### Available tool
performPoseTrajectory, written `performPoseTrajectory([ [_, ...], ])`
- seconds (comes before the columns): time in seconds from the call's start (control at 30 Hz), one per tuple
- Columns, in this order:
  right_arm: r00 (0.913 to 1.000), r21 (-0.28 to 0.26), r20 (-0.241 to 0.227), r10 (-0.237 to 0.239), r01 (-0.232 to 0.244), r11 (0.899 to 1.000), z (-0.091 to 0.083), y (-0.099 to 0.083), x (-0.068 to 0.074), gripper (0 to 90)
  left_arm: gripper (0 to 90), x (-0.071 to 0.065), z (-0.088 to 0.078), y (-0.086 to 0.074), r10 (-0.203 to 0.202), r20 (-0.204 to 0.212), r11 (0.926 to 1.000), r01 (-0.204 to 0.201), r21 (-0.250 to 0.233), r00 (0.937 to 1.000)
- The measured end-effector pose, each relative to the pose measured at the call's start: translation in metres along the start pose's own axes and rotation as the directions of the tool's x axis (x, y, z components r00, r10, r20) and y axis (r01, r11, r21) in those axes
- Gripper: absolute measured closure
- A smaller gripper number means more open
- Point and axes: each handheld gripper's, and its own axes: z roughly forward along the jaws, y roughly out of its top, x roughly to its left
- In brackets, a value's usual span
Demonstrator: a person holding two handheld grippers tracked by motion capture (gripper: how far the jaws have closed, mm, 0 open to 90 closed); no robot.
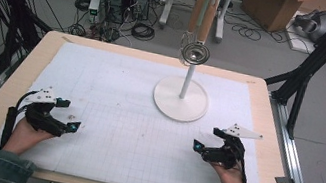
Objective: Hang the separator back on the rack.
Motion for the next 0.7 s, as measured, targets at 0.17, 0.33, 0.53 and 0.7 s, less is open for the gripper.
performPoseTrajectory([
  [0.17,1.0,0.005,0.009,-0.003,0.003,1.0,-0.003,-0.009,0.002,0.2,1.7,-0.001,-0.002,-0.003,0.0,-0.004,1.0,0.0,-0.001,1.0],
  [0.33,0.9999,0.018,0.013,-0.007,0.007,1.0,-0.005,-0.015,0.006,0.2,1.7,-0.002,-0.003,-0.008,-0.008,-0.005,1.0,0.008,0.005,1.0],
  [0.53,0.9997,0.027,0.018,-0.017,0.016,1.0,-0.005,-0.021,0.014,0.2,1.7,-0.004,-0.004,-0.013,-0.014,-0.002,0.9998,0.014,0.013,0.9999],
  [0.7,0.9992,0.028,0.023,-0.032,0.031,0.999,-0.004,-0.025,0.019,0.2,1.7,-0.008,-0.004,-0.018,-0.017,0.003,0.9997,0.017,0.019,0.9999],
])
